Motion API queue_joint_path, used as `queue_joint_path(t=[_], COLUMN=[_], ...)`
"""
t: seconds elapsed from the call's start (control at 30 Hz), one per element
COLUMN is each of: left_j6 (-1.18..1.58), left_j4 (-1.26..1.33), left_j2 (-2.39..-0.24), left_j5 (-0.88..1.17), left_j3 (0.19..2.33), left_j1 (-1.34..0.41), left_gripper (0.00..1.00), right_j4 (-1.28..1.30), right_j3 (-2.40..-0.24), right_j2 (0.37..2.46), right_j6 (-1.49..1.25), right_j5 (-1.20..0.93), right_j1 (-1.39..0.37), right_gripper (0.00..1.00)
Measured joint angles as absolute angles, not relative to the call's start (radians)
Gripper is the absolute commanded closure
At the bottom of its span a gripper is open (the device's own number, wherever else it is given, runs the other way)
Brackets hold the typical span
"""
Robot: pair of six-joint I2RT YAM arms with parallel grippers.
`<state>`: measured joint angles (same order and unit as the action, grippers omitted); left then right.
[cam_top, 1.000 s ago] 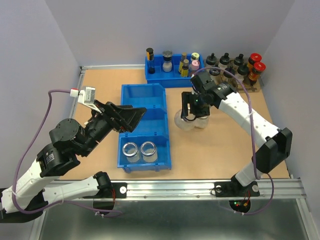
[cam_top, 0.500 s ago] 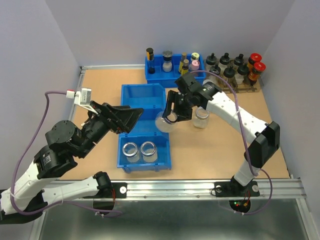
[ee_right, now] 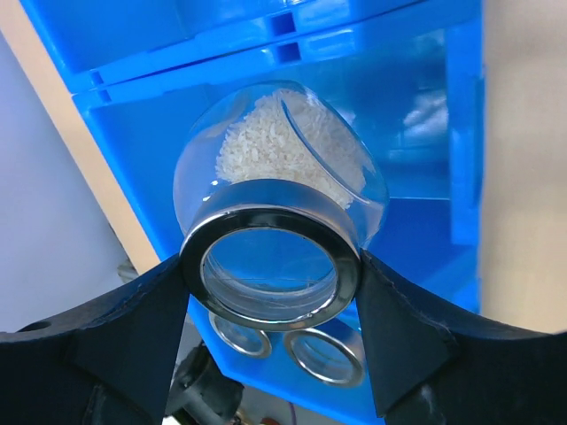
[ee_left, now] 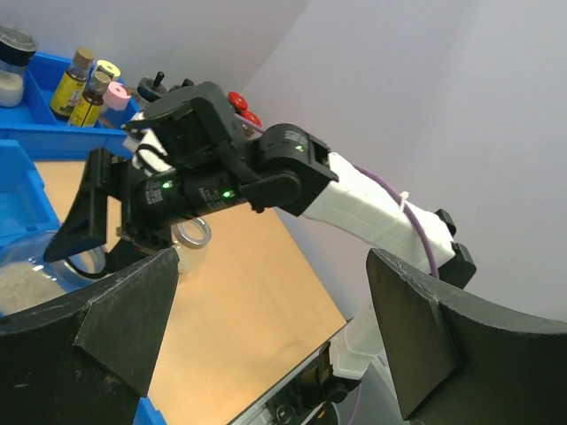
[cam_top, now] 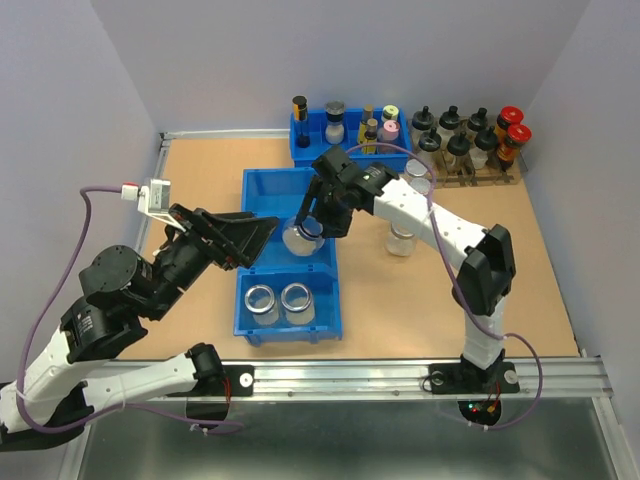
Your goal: Organize the condiment bottles
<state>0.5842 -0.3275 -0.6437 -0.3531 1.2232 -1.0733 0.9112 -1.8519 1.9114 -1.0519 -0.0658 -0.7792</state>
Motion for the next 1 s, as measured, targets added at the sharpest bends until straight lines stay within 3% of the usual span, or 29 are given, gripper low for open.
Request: queue_joint_path(t=[0.3,0.87,0.97,1.0], left_j6=[0.574,0.542,0.539,0.538], left_j4=[-0.327,-0.334,-0.334,-0.334], left_j2=[-0.638,-0.607,-0.6,-0.598], left_j5=[-0.367,-0.397,-0.402,-0.402], left_j3=[1.223,1.243,1.244,1.244], left_j1=[-1.073,-1.073,-1.073,-1.073], left_gripper=[0.01,0.01,0.01,0.01], right_j4=[0.904,0.881,0.882,0.882], right_j3=[-1.985,-2.041,-2.041,-2.041], right_j2=[2.086,2.145,2.163,2.17], right_j6=[-1.212,-1.5,-1.508,-1.511], right_j5=[-0.032,0.11,0.123,0.126], right_j1=[-0.855,-0.942,-0.944,-0.944], right_gripper=[0.99,0.96,0.91,0.8])
